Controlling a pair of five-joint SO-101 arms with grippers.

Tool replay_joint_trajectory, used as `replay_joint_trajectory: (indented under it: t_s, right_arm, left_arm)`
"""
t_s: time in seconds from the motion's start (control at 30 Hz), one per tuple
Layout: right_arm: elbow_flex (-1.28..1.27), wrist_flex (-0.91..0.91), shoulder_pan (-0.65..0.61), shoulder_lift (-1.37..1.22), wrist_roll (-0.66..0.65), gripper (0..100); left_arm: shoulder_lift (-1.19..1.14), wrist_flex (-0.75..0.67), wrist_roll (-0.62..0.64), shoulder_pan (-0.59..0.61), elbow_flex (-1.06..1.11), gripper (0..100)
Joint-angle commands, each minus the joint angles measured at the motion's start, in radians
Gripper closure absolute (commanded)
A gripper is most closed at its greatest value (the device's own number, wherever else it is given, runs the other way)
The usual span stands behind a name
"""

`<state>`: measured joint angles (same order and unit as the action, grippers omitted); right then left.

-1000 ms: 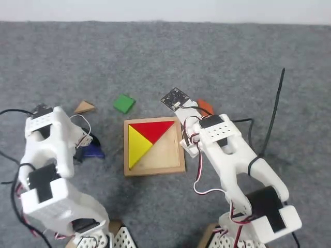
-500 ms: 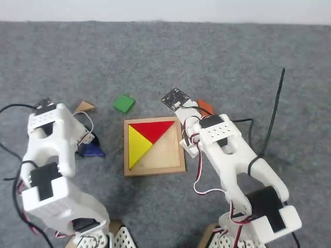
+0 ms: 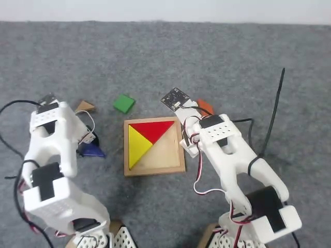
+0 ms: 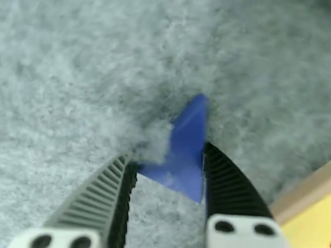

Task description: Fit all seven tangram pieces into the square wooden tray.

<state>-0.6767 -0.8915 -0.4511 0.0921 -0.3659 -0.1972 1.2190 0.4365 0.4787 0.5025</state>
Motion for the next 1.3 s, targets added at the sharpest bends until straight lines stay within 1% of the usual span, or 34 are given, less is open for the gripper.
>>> replay_joint_trajectory:
  t_s: [0.0, 0.17, 0.37, 0.77, 0.9, 1.0, 1.07, 1.17, 1.27]
  right_arm:
    - [0.0, 0.016, -0.008, 0.059, -0.011, 84.3]
    - [0.0, 0.016, -0.008, 0.059, -0.011, 84.3]
    - [0.0, 0.016, -0.008, 0.059, -0.011, 84.3]
    - [0.0, 0.012, -0.008, 0.059, -0.011, 84.3]
    - [0.0, 0.012, -0.008, 0.059, -0.011, 84.3]
    - [0.0, 0.01, -0.008, 0.061, -0.011, 84.3]
    - [0.0, 0.01, -0.008, 0.062, -0.011, 84.3]
    - [0.0, 0.008, -0.008, 0.062, -0.011, 84.3]
    - [0.0, 0.008, -0.008, 0.062, -0.011, 84.3]
  left_arm:
    - [-0.005, 0.029, -0.018, -0.003, 0.005, 89]
    - [-0.003, 0.037, -0.018, -0.002, 0.004, 89]
    - [-0.003, 0.083, -0.02, 0.018, -0.027, 89]
    - [0.002, 0.095, -0.021, 0.026, -0.025, 89]
    - [0.092, 0.104, -0.015, -0.032, 0.004, 90]
    - [0.218, 0.095, -0.017, -0.109, 0.047, 92]
    - [0.278, 0.038, -0.018, -0.161, 0.076, 91]
    - [0.302, -0.025, -0.018, -0.236, 0.104, 91]
    - [0.259, -0.051, -0.012, -0.273, 0.105, 91]
